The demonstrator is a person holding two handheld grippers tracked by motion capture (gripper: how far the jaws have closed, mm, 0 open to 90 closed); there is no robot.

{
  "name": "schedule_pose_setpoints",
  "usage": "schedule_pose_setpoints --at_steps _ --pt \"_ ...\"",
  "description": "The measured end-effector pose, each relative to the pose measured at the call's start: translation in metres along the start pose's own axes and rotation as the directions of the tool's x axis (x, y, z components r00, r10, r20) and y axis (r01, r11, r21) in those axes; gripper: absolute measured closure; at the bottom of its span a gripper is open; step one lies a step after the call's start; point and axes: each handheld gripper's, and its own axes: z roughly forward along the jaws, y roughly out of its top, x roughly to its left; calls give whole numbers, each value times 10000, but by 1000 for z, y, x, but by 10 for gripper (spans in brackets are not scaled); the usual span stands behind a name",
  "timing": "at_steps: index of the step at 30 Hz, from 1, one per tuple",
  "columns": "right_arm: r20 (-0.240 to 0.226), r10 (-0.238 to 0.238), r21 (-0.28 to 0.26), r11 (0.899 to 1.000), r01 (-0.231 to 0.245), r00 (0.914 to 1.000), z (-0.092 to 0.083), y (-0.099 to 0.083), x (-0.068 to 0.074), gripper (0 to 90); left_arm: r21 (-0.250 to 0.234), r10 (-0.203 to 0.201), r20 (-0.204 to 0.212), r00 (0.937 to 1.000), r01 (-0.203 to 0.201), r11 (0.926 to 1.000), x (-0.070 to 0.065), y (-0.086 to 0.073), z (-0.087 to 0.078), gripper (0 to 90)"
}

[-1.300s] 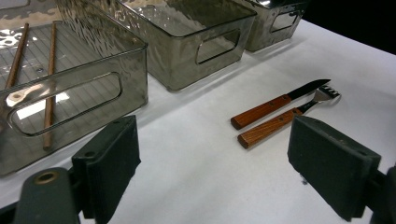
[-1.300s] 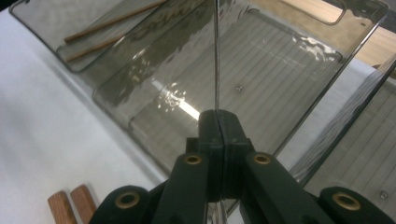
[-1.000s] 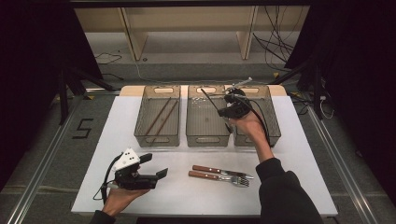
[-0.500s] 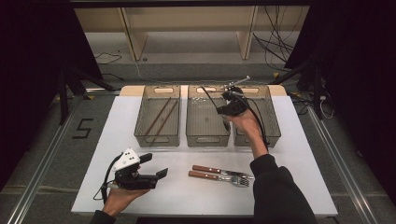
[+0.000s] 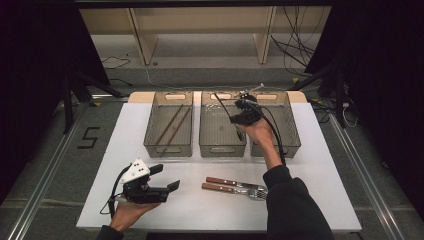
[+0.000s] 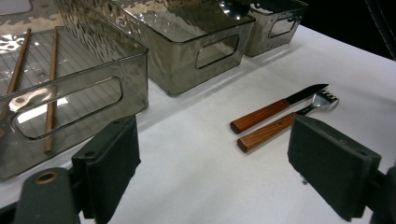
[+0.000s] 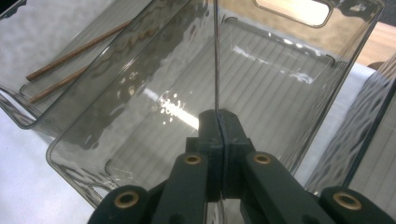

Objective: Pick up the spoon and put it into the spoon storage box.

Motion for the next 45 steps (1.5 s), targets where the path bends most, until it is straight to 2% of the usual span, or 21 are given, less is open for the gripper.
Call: schedule_pose_setpoints --at_steps 15,22,28,33,38,45 --pt "129 147 154 9998 -149 9998 9 -4 0 883 18 -4 37 10000 4 10000 -1 0 1 163" --pt "8 187 57 9998 -187 9998 6 -4 -1 767 16 -7 39 10000 7 10000 -1 0 1 163" --pt "-373 -135 -263 9996 125 9992 -8 -5 4 593 24 -12 35 10000 12 10000 -1 0 1 163" --pt "-735 -697 -366 9971 671 9949 -24 -12 13 470 34 -30 22 10000 30 10000 -1 -1 1 163" --pt "-1059 -1074 -509 9934 1025 9886 -40 -24 21 406 73 -3 6 10000 3 10000 -1 -1 2 163" --pt "-1491 -1619 -596 9862 1545 9755 -54 -44 34 373 57 -34 -9 10000 34 10000 -1 -1 2 162"
